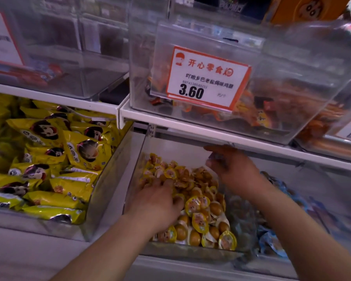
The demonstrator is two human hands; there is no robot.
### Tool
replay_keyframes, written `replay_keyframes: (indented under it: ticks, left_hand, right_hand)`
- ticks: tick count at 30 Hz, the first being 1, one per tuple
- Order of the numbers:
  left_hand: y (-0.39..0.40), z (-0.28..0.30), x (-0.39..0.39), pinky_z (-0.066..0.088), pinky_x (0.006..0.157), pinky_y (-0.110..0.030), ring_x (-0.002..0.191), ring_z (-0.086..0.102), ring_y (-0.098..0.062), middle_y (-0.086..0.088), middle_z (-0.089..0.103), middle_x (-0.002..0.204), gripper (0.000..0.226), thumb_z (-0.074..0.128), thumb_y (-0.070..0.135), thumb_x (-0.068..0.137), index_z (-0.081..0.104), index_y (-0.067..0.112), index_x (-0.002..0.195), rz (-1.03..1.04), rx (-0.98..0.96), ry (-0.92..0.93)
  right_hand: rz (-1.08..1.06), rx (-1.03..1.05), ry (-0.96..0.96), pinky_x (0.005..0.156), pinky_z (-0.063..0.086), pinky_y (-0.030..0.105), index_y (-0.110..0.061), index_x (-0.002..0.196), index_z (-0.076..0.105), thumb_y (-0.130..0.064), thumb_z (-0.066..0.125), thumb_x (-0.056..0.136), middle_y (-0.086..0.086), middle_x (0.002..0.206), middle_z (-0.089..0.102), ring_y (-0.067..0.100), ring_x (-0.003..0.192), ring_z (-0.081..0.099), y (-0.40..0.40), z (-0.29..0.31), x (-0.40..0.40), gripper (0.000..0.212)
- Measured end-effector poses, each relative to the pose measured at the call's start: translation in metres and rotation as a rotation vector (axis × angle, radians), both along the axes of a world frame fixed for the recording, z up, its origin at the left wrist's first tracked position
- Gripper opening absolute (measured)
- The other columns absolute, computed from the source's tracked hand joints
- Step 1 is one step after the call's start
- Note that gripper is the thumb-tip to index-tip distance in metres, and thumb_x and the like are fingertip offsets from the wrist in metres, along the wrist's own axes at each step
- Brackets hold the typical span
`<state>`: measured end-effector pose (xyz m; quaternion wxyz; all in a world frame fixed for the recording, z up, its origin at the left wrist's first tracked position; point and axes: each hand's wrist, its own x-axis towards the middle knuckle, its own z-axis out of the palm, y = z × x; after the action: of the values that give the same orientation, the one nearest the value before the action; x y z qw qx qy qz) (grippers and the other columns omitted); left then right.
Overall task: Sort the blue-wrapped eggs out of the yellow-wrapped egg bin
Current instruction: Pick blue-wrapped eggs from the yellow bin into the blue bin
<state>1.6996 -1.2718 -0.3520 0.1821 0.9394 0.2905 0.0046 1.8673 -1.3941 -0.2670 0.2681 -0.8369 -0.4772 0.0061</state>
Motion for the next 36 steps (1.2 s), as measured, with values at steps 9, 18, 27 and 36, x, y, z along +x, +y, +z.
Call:
replay_keyframes:
  ticks: [9,18,27,36]
  left_hand:
    - [0.001,0.002,0.043,0.034,0.113,-0.042,0.134,0.048,-0.026,0.004,0.050,0.148,0.086,0.038,0.084,0.067,0.039,0.041,0.142,0.150,-0.220,0.033]
    - [-0.043,0.007,0.115,0.038,0.109,-0.026,0.132,0.049,-0.018,-0.002,0.050,0.148,0.064,0.068,0.029,0.085,0.045,0.032,0.145,-0.072,-0.492,-0.254]
    - [-0.060,0.027,0.066,0.049,0.093,-0.039,0.115,0.056,-0.031,-0.001,0.053,0.126,0.077,0.052,0.080,0.066,0.044,0.040,0.130,-0.270,0.068,0.122]
    - [0.031,0.019,0.076,0.046,0.095,-0.039,0.116,0.056,-0.030,-0.005,0.050,0.132,0.055,0.061,0.060,0.083,0.055,0.031,0.129,-0.249,0.379,0.247]
  right_hand:
    - [-0.348,0.093,-0.010,0.111,0.036,0.047,-0.007,0.125,0.067,-0.008,0.055,0.096,0.011,0.132,0.062,0.033,0.129,0.051,-0.118,-0.057,0.024,0.031]
    - [-0.212,0.437,0.229,0.074,0.036,0.003,-0.035,0.109,0.057,-0.023,0.051,0.091,-0.012,0.102,0.061,0.007,0.092,0.056,-0.074,-0.059,0.004,0.022]
    - [-0.275,0.483,0.333,0.068,0.038,0.001,-0.027,0.095,0.067,-0.008,0.054,0.096,-0.017,0.091,0.066,-0.016,0.085,0.057,-0.068,-0.068,0.017,0.023]
    - [-0.300,0.434,0.369,0.067,0.041,0.004,-0.020,0.112,0.069,-0.017,0.050,0.097,-0.010,0.097,0.069,-0.005,0.089,0.060,-0.072,-0.069,0.015,0.024]
